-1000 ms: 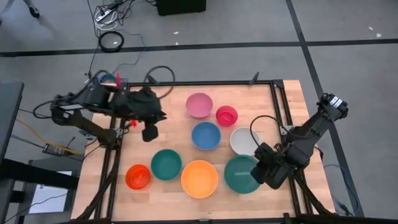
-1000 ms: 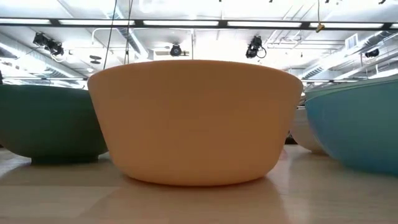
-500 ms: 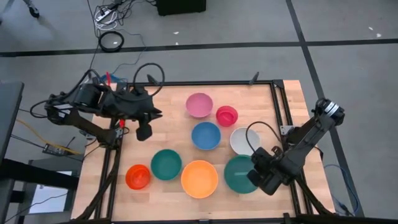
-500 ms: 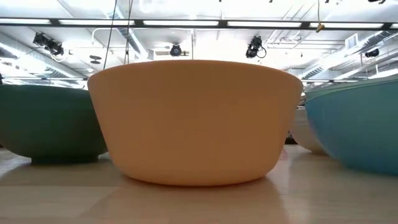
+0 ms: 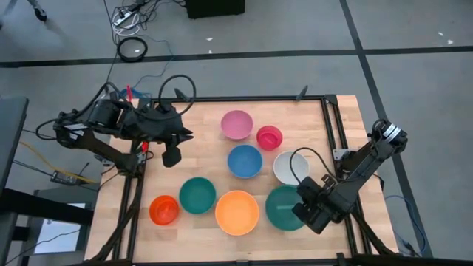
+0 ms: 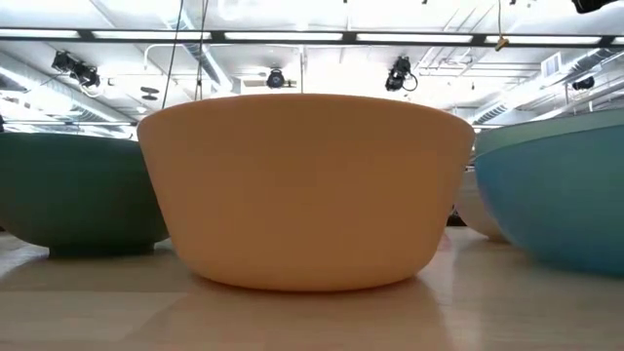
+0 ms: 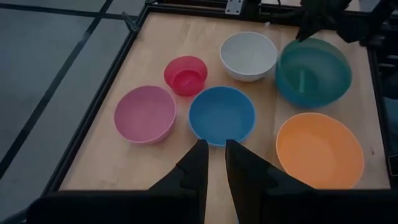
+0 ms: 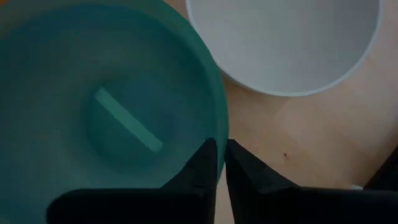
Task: Nest bowls inside each other
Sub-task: Stack the light green bowl on top of the light blue bowl
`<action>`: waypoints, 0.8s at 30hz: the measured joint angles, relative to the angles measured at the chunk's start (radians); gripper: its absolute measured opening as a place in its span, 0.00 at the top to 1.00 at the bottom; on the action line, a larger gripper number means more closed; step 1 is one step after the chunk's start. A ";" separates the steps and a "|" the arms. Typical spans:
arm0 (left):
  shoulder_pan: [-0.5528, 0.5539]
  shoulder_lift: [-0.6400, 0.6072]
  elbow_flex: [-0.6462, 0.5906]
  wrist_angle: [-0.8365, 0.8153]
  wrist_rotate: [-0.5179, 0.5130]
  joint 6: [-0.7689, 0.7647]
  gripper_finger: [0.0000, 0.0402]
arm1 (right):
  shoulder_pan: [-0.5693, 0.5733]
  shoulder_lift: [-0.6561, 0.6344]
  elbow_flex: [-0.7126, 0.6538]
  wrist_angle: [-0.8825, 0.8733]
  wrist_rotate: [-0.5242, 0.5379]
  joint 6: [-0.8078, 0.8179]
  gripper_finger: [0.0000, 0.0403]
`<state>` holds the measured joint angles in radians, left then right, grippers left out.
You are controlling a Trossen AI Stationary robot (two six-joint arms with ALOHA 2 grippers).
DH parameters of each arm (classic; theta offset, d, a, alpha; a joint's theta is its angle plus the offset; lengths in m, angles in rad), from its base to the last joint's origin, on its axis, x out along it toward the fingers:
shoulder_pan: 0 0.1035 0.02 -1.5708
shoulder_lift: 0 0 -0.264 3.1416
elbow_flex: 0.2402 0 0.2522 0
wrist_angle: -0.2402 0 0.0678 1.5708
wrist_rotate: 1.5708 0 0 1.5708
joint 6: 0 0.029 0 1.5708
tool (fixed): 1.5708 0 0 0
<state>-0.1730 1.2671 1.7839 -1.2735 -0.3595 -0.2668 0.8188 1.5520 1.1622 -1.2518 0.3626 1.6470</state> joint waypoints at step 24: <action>0.000 0.000 0.000 -0.003 0.000 0.000 0.84 | 0.000 -0.006 -0.077 0.120 -0.044 -0.021 1.00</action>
<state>-0.1730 1.2675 1.7836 -1.2770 -0.3592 -0.2672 0.8188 1.5462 1.0849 -1.1318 0.3183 1.6259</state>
